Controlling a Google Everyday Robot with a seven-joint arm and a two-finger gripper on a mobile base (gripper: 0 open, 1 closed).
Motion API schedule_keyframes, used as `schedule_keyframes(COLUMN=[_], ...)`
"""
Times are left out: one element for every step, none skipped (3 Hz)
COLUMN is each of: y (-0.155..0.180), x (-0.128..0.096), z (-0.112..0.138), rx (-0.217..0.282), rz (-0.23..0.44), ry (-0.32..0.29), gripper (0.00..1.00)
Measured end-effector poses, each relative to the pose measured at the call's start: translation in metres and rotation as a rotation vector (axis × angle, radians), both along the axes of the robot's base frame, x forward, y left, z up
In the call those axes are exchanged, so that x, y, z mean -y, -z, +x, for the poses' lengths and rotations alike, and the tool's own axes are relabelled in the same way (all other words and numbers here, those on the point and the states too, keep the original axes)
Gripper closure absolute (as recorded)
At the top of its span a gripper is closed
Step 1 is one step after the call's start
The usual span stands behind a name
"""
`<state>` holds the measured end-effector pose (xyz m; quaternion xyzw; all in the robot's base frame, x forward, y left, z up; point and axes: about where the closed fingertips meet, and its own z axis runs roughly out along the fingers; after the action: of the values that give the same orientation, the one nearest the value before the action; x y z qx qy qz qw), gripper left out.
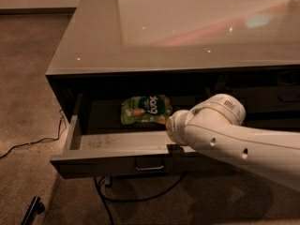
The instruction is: Open top drawer
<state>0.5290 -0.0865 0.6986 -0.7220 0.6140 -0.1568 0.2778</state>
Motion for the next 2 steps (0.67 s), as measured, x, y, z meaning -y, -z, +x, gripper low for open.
schedule_keyframes(y=[0.015,0.038], x=[-0.002,0.0], z=[0.018,0.036], rx=[-0.025,-0.073], rz=[-0.016,-0.044], ry=[-0.004,0.01], gripper=[1.0,1.0])
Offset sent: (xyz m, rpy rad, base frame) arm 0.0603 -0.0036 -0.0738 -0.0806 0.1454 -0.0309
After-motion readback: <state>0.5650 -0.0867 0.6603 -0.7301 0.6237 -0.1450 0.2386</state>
